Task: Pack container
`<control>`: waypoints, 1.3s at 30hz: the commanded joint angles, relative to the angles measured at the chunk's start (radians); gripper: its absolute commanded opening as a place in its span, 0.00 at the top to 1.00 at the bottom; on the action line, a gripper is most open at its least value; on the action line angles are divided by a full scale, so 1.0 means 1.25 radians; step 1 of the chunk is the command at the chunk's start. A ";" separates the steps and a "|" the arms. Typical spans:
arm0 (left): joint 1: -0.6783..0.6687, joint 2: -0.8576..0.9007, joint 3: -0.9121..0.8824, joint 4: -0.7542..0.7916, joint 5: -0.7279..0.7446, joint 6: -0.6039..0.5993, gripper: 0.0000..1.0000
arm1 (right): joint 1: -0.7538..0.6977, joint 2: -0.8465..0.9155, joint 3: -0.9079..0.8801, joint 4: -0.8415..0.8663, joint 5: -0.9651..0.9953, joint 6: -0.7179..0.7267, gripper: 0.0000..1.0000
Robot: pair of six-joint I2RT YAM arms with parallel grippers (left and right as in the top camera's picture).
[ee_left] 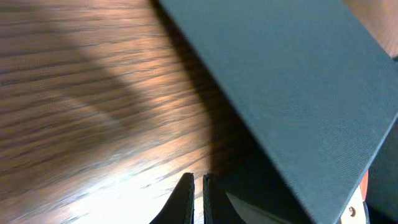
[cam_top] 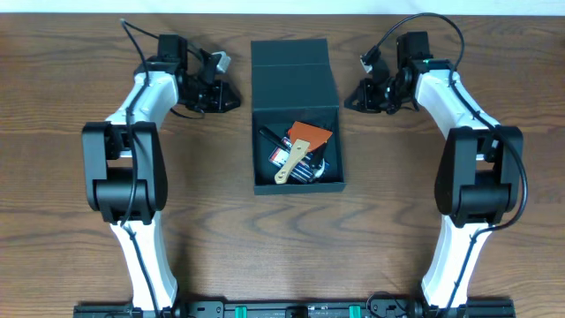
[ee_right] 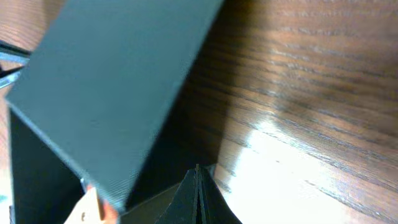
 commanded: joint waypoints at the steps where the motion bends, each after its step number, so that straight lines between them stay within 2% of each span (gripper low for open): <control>1: -0.010 0.011 0.010 -0.002 -0.012 0.026 0.94 | 0.006 0.045 0.009 -0.001 -0.005 0.005 0.99; 15: -0.011 0.020 0.010 -0.002 0.021 0.068 0.94 | 0.007 0.089 0.010 0.035 -0.056 0.004 0.99; 32: -0.011 0.093 0.010 0.034 0.073 0.050 0.94 | 0.013 0.089 0.010 0.063 -0.098 -0.005 0.99; 39: -0.011 0.093 0.010 0.061 0.141 0.034 0.94 | 0.048 0.089 0.010 0.094 -0.110 -0.005 0.99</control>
